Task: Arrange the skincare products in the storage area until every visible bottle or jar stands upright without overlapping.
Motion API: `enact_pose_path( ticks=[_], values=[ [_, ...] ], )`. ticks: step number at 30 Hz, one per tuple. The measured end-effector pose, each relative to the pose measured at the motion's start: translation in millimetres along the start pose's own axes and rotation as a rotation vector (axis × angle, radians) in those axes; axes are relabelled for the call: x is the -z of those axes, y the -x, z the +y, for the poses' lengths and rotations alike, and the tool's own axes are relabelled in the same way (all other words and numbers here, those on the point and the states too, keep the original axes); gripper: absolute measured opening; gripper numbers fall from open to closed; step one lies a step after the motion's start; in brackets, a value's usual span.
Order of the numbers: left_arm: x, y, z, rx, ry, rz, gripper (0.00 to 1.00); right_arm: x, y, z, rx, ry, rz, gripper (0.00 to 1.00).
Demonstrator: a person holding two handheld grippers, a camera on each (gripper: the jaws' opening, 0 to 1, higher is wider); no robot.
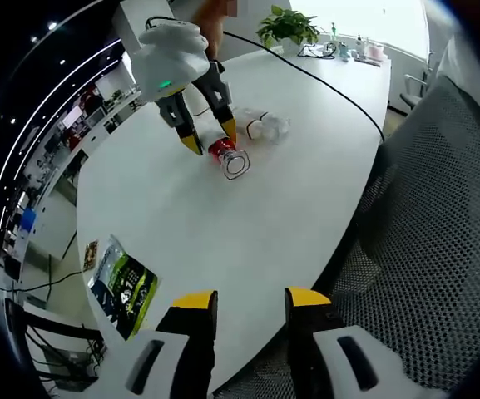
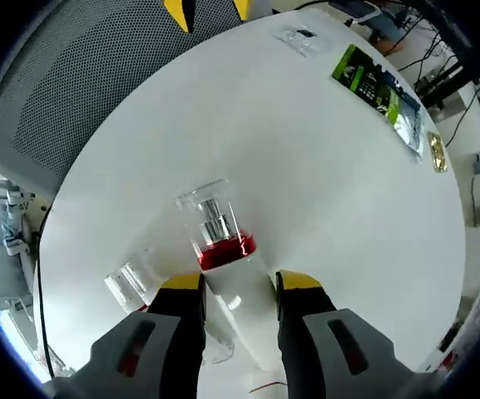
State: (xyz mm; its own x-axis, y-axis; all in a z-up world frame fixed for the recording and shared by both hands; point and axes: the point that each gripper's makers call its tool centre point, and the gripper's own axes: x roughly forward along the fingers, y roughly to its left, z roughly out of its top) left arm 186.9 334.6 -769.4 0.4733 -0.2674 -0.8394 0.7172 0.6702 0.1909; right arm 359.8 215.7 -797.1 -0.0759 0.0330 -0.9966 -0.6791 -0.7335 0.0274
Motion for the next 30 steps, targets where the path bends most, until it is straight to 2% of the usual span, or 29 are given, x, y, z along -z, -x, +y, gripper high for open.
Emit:
enact_pose_path(
  ticks=[5,6,7,10,23,26,30],
  values=[
    [0.7,0,-0.3,0.002,0.002,0.001,0.33,-0.6,-11,-3,0.007,-0.048,0.004,0.32],
    [0.9,0,-0.5,0.002,0.003,0.002,0.33,1.7,-14,-6,0.031,-0.061,0.021,0.33],
    [1.0,0,-0.7,0.003,0.003,0.003,0.33,-1.7,-12,-4,0.013,-0.046,0.009,0.32],
    [1.0,0,-0.6,0.002,0.006,0.001,0.33,-1.8,-11,-6,0.011,-0.127,0.005,0.31],
    [1.1,1,-1.2,0.004,0.010,0.001,0.32,-1.1,-12,-8,0.025,-0.139,-0.017,0.28],
    [1.0,1,-0.6,0.001,0.011,0.000,0.32,-3.0,-12,-11,0.029,-0.210,-0.029,0.26],
    [1.9,1,0.1,-0.001,0.015,0.003,0.32,-5.0,-11,-14,0.025,-0.307,-0.102,0.26]
  ],
)
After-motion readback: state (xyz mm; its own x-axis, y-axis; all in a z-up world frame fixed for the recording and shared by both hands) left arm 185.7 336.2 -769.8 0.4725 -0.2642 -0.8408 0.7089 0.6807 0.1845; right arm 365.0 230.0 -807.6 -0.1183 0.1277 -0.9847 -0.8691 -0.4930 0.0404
